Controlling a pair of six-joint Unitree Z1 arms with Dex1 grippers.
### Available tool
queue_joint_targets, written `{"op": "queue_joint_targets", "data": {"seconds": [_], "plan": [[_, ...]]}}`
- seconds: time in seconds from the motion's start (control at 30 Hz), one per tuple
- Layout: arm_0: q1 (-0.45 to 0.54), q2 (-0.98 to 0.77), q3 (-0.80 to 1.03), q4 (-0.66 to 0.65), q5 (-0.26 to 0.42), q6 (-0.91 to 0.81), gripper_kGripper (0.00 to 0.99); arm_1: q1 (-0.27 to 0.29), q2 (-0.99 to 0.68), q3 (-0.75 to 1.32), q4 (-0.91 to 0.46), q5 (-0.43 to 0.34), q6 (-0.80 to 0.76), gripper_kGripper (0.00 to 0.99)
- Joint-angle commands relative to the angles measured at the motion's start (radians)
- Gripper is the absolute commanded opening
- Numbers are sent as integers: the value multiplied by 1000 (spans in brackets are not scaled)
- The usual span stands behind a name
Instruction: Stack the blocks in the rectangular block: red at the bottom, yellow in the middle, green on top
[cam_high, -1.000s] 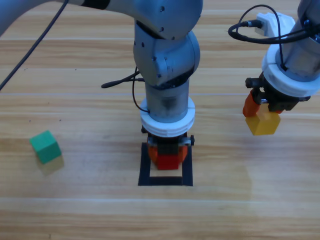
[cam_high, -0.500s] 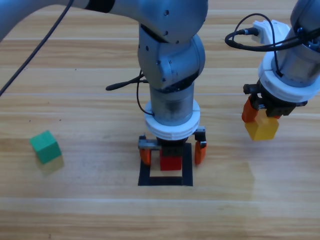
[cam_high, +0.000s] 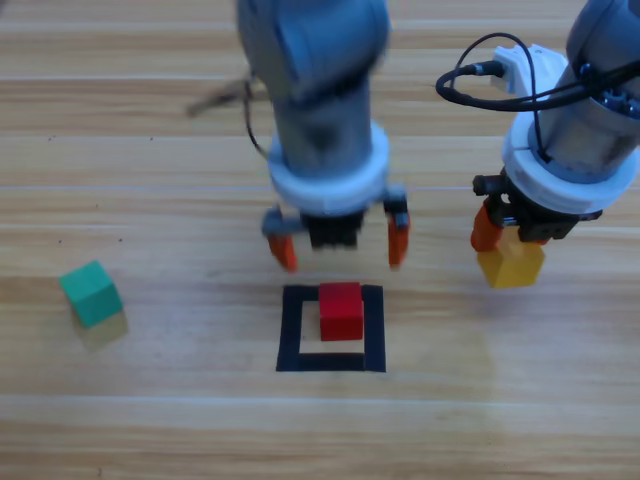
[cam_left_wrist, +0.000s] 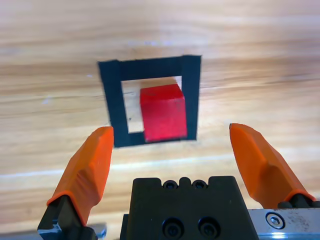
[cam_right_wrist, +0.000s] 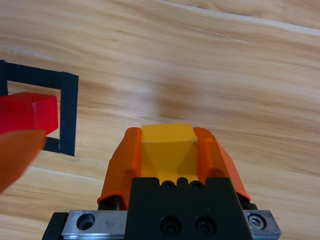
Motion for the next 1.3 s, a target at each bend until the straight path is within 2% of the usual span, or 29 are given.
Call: {"op": "queue_joint_targets", "data": {"seconds": [0.03,0.1,0.27,0.33,0.43,0.57,0.7,0.77,0.9,0.93,1.0,1.07,1.3], "plan": [[125,-194,5,92,51,60,990,79,67,-90,78,-17,59,342],[167,-251,8,138,83,134,990,102,85,-130,115,-18,85,344],[326,-410,92,149,106,404,990,171,111,-214,170,-38,124,344],[368,-473,138,113,106,495,990,189,124,-237,173,-41,142,344],[378,-602,272,-14,107,591,959,216,179,-288,174,-55,159,344],[449,-820,537,-226,26,659,966,243,294,-414,239,-93,176,344],[478,-907,599,-290,-28,740,957,263,343,-455,247,-119,185,344],[480,-936,638,-325,-26,746,959,271,351,-466,247,-128,185,344],[484,-1119,974,-664,-87,686,966,286,354,-481,247,-148,190,344],[484,-1122,999,-680,-92,651,968,289,355,-484,247,-148,191,344],[484,-1065,964,-618,-140,599,986,294,354,-486,247,-150,196,344],[484,-999,913,-554,-135,559,990,301,354,-489,247,-158,200,344],[503,-940,898,-499,-12,406,989,308,354,-498,247,-168,214,344]]}}
